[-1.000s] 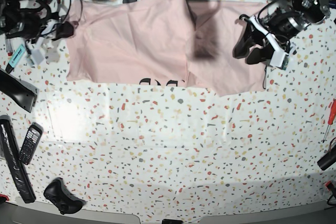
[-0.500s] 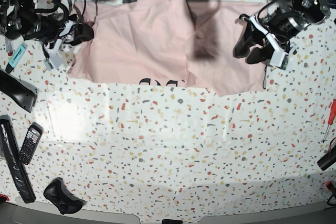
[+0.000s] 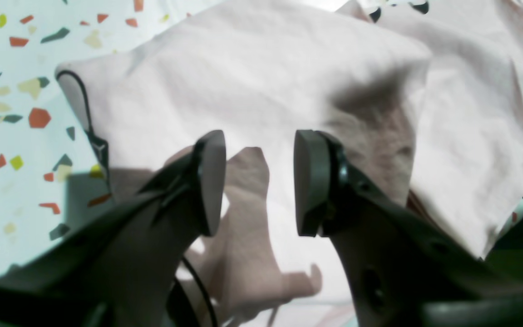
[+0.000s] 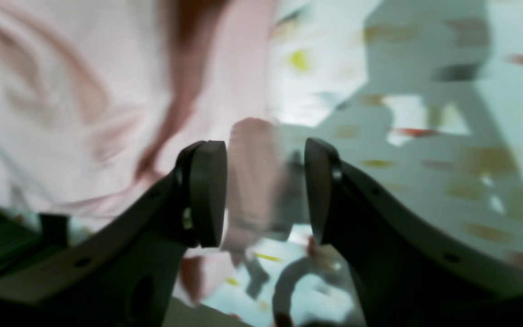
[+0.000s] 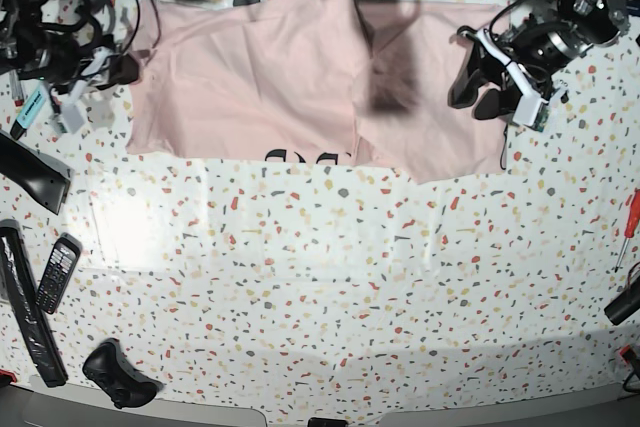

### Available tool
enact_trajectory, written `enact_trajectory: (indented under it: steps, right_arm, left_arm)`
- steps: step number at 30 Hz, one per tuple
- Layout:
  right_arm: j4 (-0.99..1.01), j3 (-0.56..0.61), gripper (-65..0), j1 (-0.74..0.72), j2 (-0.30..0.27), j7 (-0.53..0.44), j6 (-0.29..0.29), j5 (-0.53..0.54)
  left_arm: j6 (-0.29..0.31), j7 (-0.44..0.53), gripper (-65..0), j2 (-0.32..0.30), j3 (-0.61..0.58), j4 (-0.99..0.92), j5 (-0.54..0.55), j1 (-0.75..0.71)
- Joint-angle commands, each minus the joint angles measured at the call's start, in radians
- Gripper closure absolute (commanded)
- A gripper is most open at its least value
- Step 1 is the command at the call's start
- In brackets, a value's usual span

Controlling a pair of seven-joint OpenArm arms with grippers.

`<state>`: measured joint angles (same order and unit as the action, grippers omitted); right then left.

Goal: Fold the T-shirt properly
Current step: 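Release the fabric and pull both grippers back from the shirt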

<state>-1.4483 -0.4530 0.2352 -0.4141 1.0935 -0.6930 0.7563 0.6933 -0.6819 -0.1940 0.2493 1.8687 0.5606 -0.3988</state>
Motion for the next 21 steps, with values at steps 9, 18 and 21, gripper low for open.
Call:
enact_trajectory:
  steps: [9,18,21]
  right_arm:
    - [-0.013,0.108,-26.7,-0.005,0.0,-0.015,-0.005,0.055]
    - [-0.013,0.11,0.0,-0.006,0.034,-0.055,-0.005,0.055]
    - [-0.019,0.077,0.0,-0.018,0.034,-0.058,-0.005,0.056]
  left_arm:
    - [0.005,0.024,-23.7,-0.006,0.005,0.015,0.018,0.002]
    - [0.005,0.024,-23.6,-0.006,0.005,0.015,0.015,0.002]
    - [0.005,0.024,-23.6,-0.006,0.005,0.015,0.014,0.001]
